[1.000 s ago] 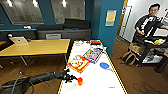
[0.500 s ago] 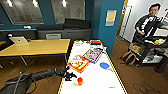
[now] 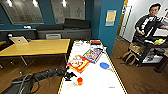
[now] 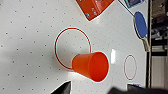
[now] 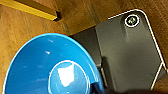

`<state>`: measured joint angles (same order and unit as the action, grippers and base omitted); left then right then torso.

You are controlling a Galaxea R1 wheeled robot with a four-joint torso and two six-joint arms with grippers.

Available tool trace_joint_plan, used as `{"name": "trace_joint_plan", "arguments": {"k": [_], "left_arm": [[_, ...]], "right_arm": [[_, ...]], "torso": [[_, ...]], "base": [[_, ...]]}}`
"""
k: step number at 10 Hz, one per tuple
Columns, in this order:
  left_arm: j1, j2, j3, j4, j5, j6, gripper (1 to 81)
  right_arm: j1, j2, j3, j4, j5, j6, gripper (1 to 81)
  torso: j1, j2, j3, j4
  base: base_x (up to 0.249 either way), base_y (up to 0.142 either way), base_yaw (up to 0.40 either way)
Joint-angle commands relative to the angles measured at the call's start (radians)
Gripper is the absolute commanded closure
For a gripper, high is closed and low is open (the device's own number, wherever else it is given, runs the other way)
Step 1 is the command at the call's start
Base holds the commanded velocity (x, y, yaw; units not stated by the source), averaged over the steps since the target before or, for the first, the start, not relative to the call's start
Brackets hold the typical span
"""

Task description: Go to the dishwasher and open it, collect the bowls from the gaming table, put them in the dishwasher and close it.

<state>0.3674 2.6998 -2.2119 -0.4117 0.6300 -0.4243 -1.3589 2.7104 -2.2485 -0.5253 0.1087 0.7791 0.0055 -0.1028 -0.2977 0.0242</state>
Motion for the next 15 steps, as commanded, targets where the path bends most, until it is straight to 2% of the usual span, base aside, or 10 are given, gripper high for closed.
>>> {"name": "trace_joint_plan", "arguments": {"k": [1,6,12,13,14,15], "left_arm": [[-0.164,0.025,-0.003,-0.015,0.017,-0.022,1.0],[-0.158,0.123,-0.092,-0.006,0.017,-0.018,1.0],[-0.156,0.077,-0.094,-0.012,0.001,-0.014,1.0],[-0.156,0.056,-0.091,-0.018,-0.036,-0.018,1.0],[-0.156,0.048,-0.094,-0.019,-0.038,-0.024,1.0],[-0.155,0.046,-0.095,-0.013,-0.036,-0.057,1.0]], "right_arm": [[0.053,-0.01,0.001,-0.018,-0.027,0.0,81.1],[0.053,-0.01,-0.002,-0.018,-0.027,-0.001,81.1],[0.054,-0.002,-0.002,-0.029,-0.027,0.0,81.1],[0.054,-0.002,-0.002,-0.03,-0.027,0.0,81.1],[0.056,-0.002,-0.002,-0.03,-0.027,0.0,81.1],[0.054,-0.001,-0.002,-0.03,-0.027,0.0,81.1]], "torso": [[0.0,0.0,0.0,0.0],[0.0,0.0,0.0,0.0],[0.0,0.0,0.0,0.0],[0.0,0.0,0.0,0.0],[0.0,0.0,0.0,0.0],[0.0,0.0,0.0,0.0]], "base": [[0.0,0.0,0.0],[0.0,0.0,0.0],[0.0,0.0,0.0],[0.0,0.0,0.0],[0.0,0.0,0.0],[0.0,0.0,0.0]]}}
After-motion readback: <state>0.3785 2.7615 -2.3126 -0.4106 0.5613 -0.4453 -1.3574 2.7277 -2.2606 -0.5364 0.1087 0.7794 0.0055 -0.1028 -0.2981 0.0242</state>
